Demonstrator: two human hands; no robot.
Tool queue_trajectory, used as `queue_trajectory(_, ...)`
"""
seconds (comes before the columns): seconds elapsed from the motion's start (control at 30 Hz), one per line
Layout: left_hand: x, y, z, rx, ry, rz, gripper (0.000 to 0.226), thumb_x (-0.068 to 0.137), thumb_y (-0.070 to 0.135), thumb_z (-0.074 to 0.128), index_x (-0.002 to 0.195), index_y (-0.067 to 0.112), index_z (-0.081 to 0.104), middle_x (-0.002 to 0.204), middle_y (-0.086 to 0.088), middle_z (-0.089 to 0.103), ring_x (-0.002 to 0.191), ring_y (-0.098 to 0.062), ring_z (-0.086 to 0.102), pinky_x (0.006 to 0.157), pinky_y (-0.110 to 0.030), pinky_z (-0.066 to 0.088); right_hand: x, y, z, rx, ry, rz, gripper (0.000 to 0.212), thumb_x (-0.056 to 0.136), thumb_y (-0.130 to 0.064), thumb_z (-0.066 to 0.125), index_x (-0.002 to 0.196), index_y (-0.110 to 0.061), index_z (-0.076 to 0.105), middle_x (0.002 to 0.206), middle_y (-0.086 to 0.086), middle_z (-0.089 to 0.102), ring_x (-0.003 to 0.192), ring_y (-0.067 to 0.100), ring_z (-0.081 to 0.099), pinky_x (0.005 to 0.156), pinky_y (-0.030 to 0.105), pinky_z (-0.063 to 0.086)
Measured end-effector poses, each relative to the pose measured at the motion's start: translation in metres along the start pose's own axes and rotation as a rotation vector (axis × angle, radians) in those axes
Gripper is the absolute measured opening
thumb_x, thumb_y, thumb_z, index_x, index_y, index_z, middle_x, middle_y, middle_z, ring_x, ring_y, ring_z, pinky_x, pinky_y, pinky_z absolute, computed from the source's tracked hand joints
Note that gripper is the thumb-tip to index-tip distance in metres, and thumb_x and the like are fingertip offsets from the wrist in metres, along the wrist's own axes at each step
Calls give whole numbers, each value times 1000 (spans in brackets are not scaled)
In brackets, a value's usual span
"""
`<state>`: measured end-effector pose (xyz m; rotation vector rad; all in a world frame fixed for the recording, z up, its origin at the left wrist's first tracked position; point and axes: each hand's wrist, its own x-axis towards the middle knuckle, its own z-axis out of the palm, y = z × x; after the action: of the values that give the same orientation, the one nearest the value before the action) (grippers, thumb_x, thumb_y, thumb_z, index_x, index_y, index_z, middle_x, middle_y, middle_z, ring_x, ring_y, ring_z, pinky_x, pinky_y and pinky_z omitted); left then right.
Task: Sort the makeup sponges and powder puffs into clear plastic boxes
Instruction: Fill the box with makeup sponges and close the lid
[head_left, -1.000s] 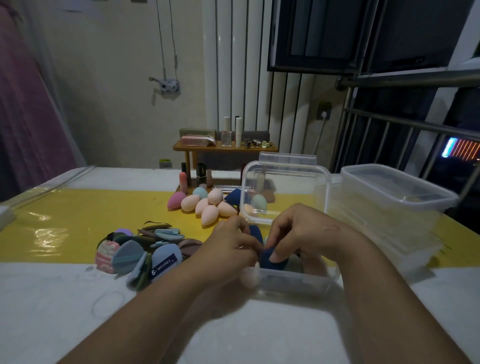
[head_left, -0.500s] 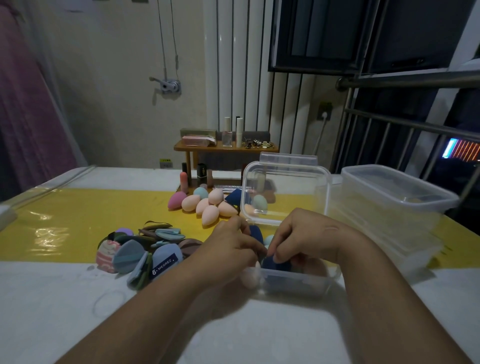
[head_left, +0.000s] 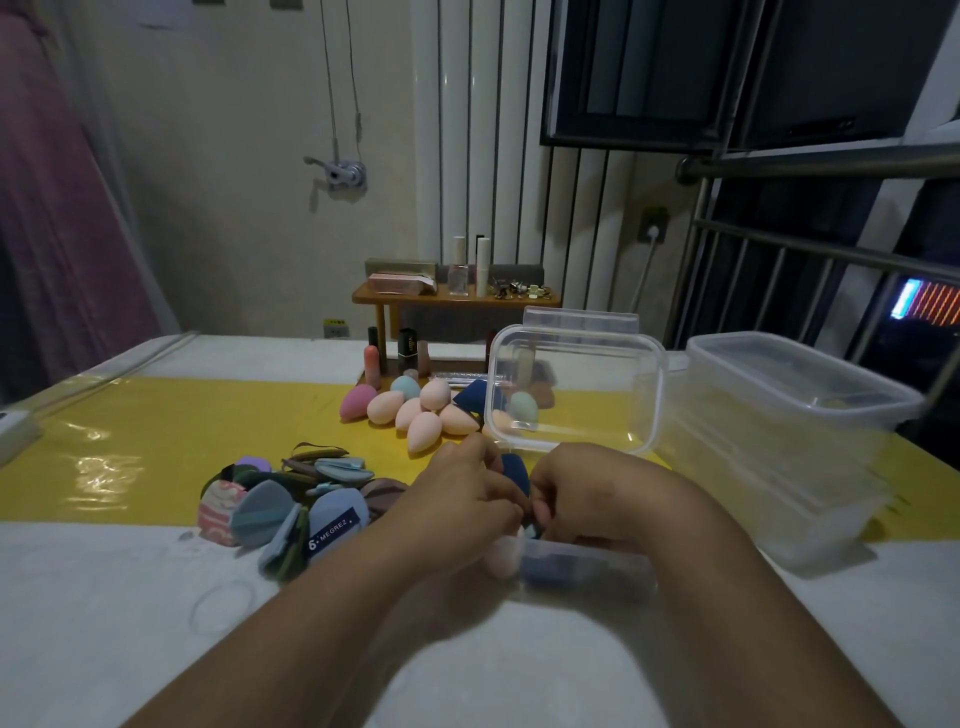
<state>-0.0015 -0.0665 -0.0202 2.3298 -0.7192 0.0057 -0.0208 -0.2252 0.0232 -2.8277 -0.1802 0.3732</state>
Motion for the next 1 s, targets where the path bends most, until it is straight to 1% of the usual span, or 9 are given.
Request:
queue_trajectory(0.17,-2,3,-1,-39,-3,-16,19,88,21,63,92,27,80,104,5,41,102,-12,42,91,-37,43,2,-1,2,-94,17,22,26,81,-16,70,65,-25,51,71,-3,54,71,18,53,59,24,42)
queue_trajectory(0.33,-2,4,-1,-48,-7,-21,19,88,19,62,91,27,80,104,7,40,102,-11,42,90,-35,44,2,-5,4,-161,5,6,5,87,-14,63,90,-18,63,76,0,53,73,17,50,61,26,41)
queue_trajectory(0.4,-2,4,-1,-48,-8,-23,20,88,20,62,91,27,80,103,8,40,101,-9,41,91,-35,44,2,-5,4,-155,15,6,5,87,-13,62,88,-18,64,74,-1,53,70,15,49,60,26,40)
queue_trajectory(0.5,-1,1,0,-53,-5,-21,19,88,20,63,91,27,80,103,9,40,102,-9,41,90,-34,43,2,2,3,-39,41,25,22,80,-12,71,68,-21,54,68,0,55,60,15,51,53,22,42)
queue_trajectory(0.57,-1,0,0,-55,-8,-21,19,88,20,63,93,27,79,103,8,40,102,-11,41,90,-34,43,0,10,-1,97,27,33,27,74,-13,80,65,-19,54,64,2,60,52,15,54,49,24,48)
queue_trajectory(0.67,-1,1,0,-76,-14,-24,19,88,20,63,94,27,79,103,8,40,103,-12,42,91,-34,43,-6,18,-10,243,-3,7,27,67,-22,89,66,-16,62,64,5,65,56,16,61,53,29,54)
queue_trajectory(0.73,0,0,-1,-88,-18,-27,19,89,18,63,96,26,79,104,6,40,103,-13,43,91,-34,43,-9,19,-15,360,5,0,20,72,-22,84,67,-12,68,61,6,65,56,18,61,54,28,53)
queue_trajectory(0.83,0,-1,-1,-96,-25,-22,19,89,18,63,96,26,79,105,6,40,102,-11,42,91,-33,43,-11,21,-17,455,93,2,17,79,-16,73,63,-11,71,53,-1,59,48,12,52,48,21,42)
queue_trajectory(1.0,0,-5,0,-134,-29,-10,17,89,20,64,94,27,79,105,7,41,104,-12,43,92,-36,44,0,24,-13,575,332,49,20,80,-15,69,61,-9,69,50,2,56,52,17,49,51,27,40)
